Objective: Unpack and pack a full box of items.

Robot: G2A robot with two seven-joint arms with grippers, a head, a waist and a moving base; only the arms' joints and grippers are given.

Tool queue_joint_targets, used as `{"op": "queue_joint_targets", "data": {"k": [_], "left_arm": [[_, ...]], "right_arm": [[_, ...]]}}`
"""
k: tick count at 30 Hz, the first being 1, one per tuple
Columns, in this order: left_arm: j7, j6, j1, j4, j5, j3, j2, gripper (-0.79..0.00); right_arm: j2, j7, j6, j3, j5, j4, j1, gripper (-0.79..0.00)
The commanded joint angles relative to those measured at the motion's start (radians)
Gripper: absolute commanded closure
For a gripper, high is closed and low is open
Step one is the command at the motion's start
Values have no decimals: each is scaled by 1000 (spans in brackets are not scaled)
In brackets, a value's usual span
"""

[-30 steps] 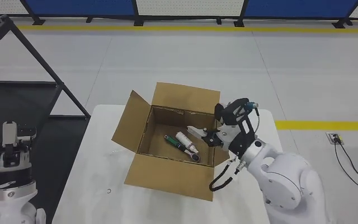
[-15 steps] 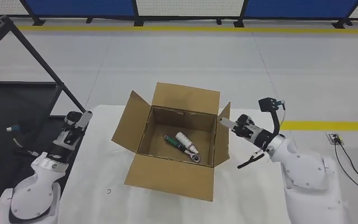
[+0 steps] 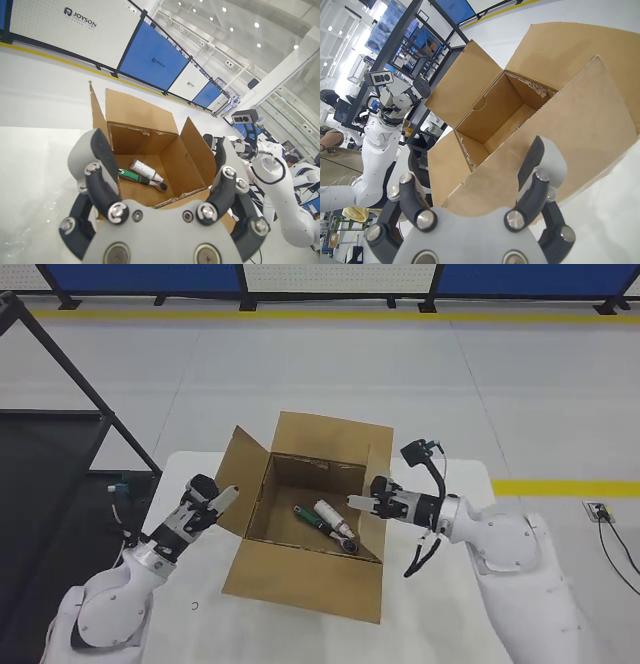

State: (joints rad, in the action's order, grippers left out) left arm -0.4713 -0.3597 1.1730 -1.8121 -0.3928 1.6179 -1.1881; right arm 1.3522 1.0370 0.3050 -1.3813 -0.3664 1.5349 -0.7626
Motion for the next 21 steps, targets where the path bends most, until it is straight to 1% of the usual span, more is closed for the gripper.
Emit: {"op": "queue_joint_targets", "data": {"k": [1, 4, 7, 8, 10, 13, 16, 21], "left_arm": [[24, -12, -2, -11, -27, -14, 0, -785], [100, -17, 20, -48, -24, -7, -2, -785], [128, 11, 36, -79, 19, 27, -1, -785], [135, 12, 40, -85, 1, 47, 2, -785], [170, 25, 43, -62, -41, 85, 5, -785], [186, 45, 32, -17, -57, 115, 8, -785], [167, 28, 35, 21, -49, 121, 12, -785], [109, -20, 38, 32, -14, 94, 16, -785]], "right_arm": [[0, -9, 3, 19, -2, -24, 21, -785], [-1, -25, 9, 37, 5, -43, 37, -785], [-5, -26, 23, 39, 27, -52, 40, -785], [-6, -21, 29, 41, 39, -56, 41, -785], [-9, -9, 28, 51, 48, -77, 48, -785], [-7, -10, 24, 80, 58, -121, 68, -785], [-2, -37, 26, 123, 65, -185, 93, -785], [2, -62, 40, 156, 83, -255, 122, -785]]}}
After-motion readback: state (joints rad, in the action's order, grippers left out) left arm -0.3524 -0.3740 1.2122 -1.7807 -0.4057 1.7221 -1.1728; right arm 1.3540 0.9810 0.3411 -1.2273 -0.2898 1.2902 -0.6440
